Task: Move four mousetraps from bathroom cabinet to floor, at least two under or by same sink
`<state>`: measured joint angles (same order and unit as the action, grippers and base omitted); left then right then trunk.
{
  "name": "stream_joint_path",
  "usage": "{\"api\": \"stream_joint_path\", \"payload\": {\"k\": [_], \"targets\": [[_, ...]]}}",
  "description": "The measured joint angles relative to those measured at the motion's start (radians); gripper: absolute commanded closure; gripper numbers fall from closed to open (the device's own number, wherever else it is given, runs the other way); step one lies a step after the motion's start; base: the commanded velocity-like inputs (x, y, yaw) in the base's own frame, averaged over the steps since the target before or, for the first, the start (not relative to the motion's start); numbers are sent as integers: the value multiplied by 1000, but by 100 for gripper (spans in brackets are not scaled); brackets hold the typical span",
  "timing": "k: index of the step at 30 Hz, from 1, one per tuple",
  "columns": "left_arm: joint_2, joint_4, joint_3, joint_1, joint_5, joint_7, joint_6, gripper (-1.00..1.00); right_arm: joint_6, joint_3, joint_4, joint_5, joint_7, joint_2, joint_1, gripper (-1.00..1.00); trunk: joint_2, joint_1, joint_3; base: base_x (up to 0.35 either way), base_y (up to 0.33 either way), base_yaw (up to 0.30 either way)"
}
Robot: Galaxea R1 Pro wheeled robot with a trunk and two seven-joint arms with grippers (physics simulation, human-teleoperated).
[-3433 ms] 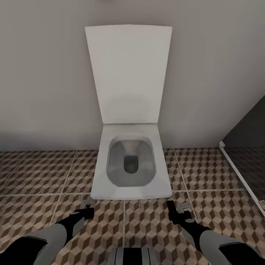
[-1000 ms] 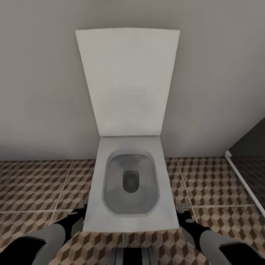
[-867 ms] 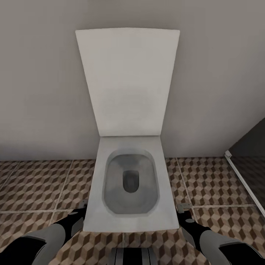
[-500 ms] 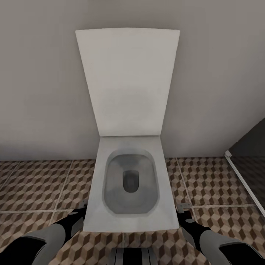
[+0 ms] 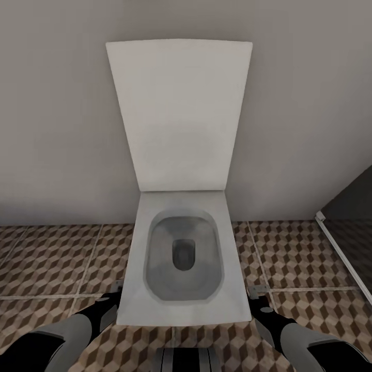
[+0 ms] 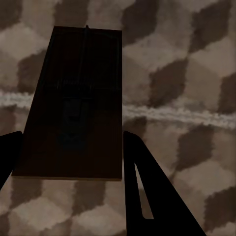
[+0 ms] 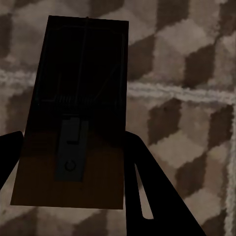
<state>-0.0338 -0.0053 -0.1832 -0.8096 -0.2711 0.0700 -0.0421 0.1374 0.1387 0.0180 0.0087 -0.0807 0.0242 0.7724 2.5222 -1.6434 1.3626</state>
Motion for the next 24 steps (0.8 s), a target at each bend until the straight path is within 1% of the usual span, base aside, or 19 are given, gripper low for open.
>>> {"api": "stream_joint_path", "payload": {"k": [24], "targets": [[0,0,0,0,0,0,0,100,1,0,-1,0,-1,-1,0,100,0,0,0,0,0,0]]}}
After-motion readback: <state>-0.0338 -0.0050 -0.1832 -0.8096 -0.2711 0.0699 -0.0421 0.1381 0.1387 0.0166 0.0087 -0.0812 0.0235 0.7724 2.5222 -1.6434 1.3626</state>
